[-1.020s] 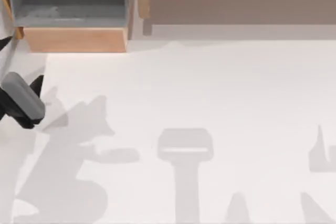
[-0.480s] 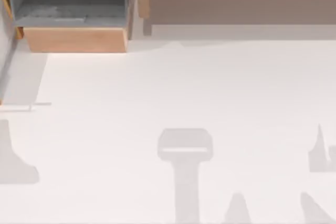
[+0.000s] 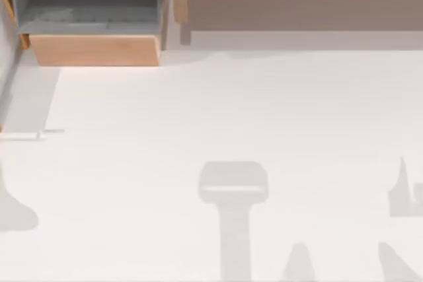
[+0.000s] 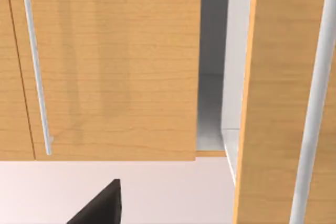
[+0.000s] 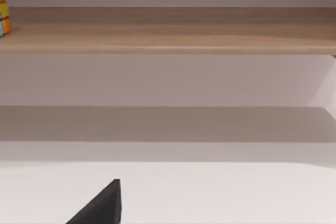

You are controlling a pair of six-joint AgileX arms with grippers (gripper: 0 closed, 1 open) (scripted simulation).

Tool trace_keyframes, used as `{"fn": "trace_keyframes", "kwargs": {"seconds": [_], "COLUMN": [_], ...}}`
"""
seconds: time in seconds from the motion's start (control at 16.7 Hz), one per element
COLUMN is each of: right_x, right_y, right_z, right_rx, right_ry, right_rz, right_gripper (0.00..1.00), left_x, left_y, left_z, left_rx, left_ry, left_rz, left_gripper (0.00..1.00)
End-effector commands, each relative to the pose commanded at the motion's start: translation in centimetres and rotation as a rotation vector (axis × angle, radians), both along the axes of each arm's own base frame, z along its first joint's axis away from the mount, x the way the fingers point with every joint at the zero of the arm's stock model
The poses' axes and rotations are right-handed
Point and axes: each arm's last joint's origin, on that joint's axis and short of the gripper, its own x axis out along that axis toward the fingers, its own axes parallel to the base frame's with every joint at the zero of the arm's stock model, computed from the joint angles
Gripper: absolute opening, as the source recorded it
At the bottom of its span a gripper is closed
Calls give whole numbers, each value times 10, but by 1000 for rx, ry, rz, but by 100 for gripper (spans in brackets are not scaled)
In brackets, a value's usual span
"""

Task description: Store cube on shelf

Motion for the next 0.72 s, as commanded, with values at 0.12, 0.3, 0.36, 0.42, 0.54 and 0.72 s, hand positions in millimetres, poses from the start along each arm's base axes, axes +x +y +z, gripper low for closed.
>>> {"fn": "trace_keyframes", "kwargs": {"seconds": [0.12, 0.3, 0.36, 0.42, 0.54, 0.72], "right_x": [0, 0, 0, 0, 0, 0], "right_y": [0, 0, 0, 0, 0, 0], "right_z": [0, 0, 0, 0, 0, 0], "right_rx": [0, 0, 0, 0, 0, 0], "right_ry": [0, 0, 0, 0, 0, 0], "right_rz": [0, 0, 0, 0, 0, 0], "right_gripper": [100, 100, 100, 100, 100, 100], "left_x": [9, 23, 24, 24, 24, 24], "left_y": [1, 0, 0, 0, 0, 0], "left_z": [-1, 0, -1, -1, -1, -1], "left_rx": [0, 0, 0, 0, 0, 0], "left_ry": [1, 1, 1, 1, 1, 1], "left_rz": [1, 1, 1, 1, 1, 1], "left_gripper": [100, 100, 100, 100, 92, 70]}}
